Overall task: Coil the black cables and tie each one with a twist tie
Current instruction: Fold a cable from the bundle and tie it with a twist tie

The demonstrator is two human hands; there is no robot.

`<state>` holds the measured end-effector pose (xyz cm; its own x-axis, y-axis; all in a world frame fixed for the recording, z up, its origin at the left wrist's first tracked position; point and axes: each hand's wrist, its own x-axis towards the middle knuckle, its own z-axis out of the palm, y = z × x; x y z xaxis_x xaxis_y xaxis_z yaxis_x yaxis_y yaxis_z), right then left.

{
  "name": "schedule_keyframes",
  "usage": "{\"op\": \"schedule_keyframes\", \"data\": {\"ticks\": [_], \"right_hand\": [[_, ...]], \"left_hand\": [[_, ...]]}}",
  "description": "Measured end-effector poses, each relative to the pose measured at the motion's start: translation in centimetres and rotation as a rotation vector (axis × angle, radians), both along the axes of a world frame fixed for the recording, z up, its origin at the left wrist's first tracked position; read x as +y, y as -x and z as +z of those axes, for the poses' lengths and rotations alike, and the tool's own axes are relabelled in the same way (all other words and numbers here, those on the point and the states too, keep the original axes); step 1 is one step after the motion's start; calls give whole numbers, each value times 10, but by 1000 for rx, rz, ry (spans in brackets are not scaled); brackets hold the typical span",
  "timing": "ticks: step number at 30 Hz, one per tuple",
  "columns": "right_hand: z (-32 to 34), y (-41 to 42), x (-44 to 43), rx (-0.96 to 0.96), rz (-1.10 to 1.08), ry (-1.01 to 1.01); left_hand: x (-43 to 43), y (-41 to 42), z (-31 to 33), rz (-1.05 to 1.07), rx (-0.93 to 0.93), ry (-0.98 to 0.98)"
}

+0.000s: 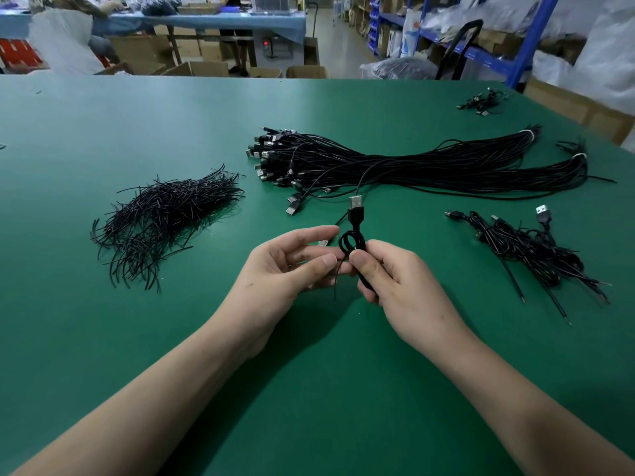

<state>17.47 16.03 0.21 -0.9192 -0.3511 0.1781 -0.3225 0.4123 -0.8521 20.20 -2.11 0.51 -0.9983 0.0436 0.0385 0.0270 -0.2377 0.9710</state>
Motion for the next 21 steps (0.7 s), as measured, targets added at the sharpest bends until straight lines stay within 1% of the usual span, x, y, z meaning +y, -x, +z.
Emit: {"op": "schedule_keyframes", "data": {"ticks": [4,11,17,21], "right_hand": [[2,-2,-3,-9,-49,2],[2,-13,-11,-23,-23,-138],[3,-16,-14,111,-32,-274],[3,-18,-15,176,-39,-323]], "left_hand": [[2,0,0,-7,7,-5],[-1,1,0,33,-31,-13],[-1,2,-2,70,-63,-21],[-1,2,-3,68,-68,13]]}}
